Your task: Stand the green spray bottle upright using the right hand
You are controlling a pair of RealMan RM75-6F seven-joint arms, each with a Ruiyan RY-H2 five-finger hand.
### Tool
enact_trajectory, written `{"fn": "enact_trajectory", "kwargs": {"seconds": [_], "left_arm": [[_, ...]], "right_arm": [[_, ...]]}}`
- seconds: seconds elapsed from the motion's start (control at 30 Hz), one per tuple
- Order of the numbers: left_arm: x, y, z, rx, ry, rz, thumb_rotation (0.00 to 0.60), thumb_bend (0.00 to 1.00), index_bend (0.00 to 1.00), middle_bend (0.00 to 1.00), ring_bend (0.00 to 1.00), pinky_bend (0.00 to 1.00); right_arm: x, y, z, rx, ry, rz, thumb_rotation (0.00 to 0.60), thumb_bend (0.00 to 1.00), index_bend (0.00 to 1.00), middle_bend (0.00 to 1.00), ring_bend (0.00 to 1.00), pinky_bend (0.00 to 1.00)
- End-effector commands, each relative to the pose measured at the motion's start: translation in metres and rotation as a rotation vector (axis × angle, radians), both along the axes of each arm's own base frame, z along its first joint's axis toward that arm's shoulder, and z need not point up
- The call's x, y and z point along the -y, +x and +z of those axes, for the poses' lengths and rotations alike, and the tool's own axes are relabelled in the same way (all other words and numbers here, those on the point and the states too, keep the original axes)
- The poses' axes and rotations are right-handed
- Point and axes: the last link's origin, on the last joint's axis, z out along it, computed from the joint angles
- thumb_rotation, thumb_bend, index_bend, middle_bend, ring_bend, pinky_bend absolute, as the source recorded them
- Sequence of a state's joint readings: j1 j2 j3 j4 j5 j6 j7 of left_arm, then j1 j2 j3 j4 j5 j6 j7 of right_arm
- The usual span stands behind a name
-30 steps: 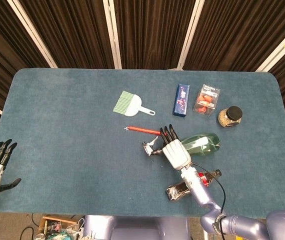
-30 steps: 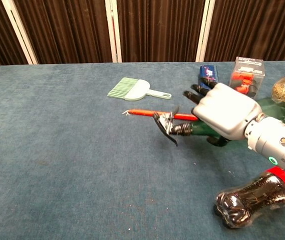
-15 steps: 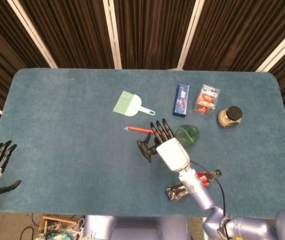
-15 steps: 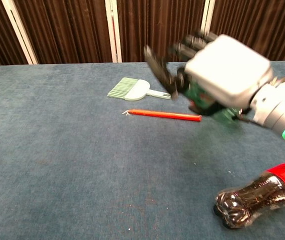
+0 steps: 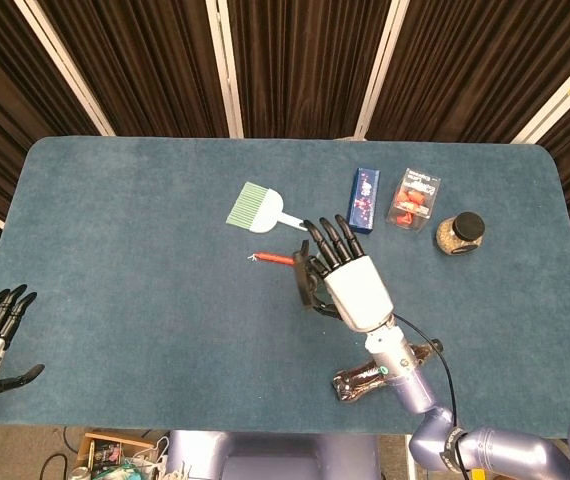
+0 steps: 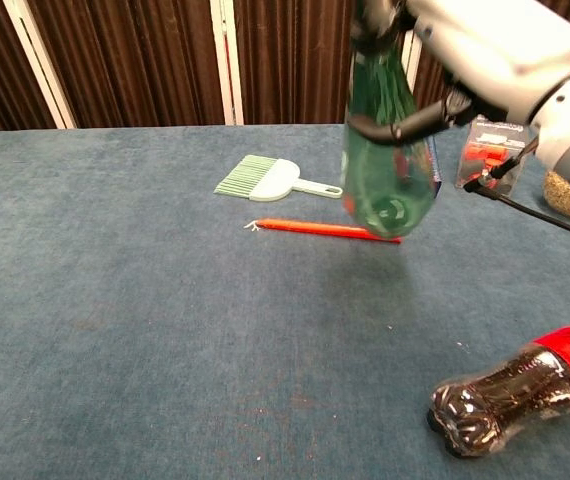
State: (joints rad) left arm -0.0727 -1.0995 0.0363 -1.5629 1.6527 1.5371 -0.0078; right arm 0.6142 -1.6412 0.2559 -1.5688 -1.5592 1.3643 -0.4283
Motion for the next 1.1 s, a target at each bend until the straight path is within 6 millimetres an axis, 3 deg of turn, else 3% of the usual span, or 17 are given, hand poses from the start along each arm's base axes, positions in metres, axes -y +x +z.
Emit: {"fn": "enact_trajectory", "kwargs": {"seconds": [0.03, 0.13, 0.33, 0.67, 1.1], "left_arm": [[0.000, 0.000, 0.000, -0.002, 0.002, 0.000, 0.600, 0.02, 0.00, 0.00, 0.00, 0.00], [0.001, 0.000, 0.000, -0.002, 0.004, -0.002, 0.600, 0.02, 0.00, 0.00, 0.00, 0.00], [0.002, 0.001, -0.001, -0.003, 0.000, -0.008, 0.600, 0.02, 0.00, 0.00, 0.00, 0.00], [0.003, 0.003, -0.001, -0.002, -0.006, -0.016, 0.600, 0.02, 0.00, 0.00, 0.00, 0.00], [0.004, 0.003, 0.000, 0.000, -0.007, -0.019, 0.600, 0.02, 0.00, 0.00, 0.00, 0.00]], "right_arm": [[0.001, 0.003, 0.014, 0.253, 0.103, -0.066, 0.600, 0.48, 0.97, 0.09, 0.00, 0.00], [0.000, -0.001, 0.019, 0.388, 0.168, -0.115, 0.600, 0.50, 0.97, 0.09, 0.00, 0.00], [-0.006, -0.021, 0.020, 0.466, 0.236, -0.171, 0.600, 0.51, 0.97, 0.08, 0.00, 0.00], [-0.028, -0.042, -0.002, 0.468, 0.290, -0.181, 0.600, 0.52, 0.96, 0.07, 0.00, 0.00], [-0.040, -0.043, -0.026, 0.431, 0.284, -0.114, 0.600, 0.54, 0.95, 0.07, 0.00, 0.00]]}}
